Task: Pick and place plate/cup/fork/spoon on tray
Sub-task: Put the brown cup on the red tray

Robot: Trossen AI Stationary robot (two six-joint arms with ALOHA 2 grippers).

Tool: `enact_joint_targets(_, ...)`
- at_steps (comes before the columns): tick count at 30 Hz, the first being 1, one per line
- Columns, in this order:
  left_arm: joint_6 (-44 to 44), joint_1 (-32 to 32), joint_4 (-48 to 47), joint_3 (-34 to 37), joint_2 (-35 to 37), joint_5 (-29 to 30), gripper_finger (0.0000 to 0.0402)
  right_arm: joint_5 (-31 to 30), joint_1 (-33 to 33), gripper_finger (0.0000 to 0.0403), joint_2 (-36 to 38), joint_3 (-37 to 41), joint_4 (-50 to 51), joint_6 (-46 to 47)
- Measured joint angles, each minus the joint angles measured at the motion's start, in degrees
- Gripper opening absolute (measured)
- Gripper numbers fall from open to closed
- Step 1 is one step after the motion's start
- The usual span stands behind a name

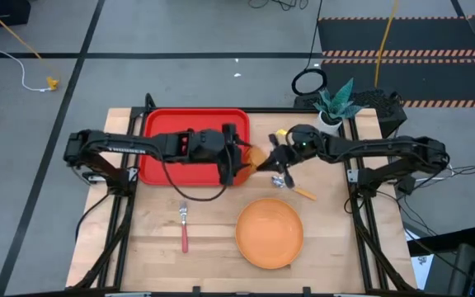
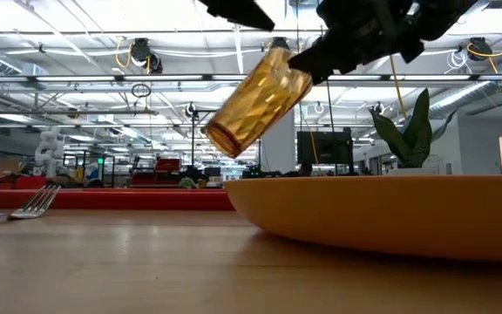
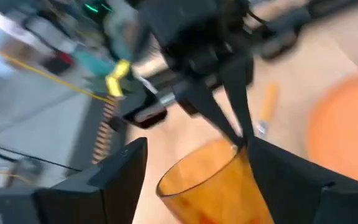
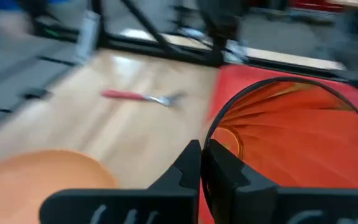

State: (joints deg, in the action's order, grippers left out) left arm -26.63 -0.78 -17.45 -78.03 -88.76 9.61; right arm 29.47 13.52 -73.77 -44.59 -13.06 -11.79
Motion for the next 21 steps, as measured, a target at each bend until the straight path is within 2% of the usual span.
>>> enact_joint_targets(3, -0.24, -0.21, -5.79, -2.24, -0.14, -5.94, 0.0257, 5.77, -0.03, 0.0000, -2.59, -0.76, -1.03, 0.87)
enact_joint_targets(8, -0.27, -1.28, -8.98, -3.27, -0.03, -12.84, 0.0251, 10.05, -0.71, 0.0000, -7.02, -2.56, -1.88, 0.25)
enact_joint_targets(12, -2.51, -2.54, -12.89, -2.94, -0.92, -22.40, 0.0248, 14.69, -1.66, 0.0000, -10.16, -3.87, -2.71, -2.42)
enact_joint_targets(17, -3.95, -3.56, -14.66, -2.89, -2.05, -25.43, 0.0246, 19.39, -2.98, 0.0000, -13.42, -4.44, -5.30, -5.96)
enact_joint_targets(21, -6.15, -4.13, -17.04, -2.81, -4.03, -30.98, 0.0239, 20.29, -3.75, 0.0000, -14.32, -4.47, -7.69, -7.71)
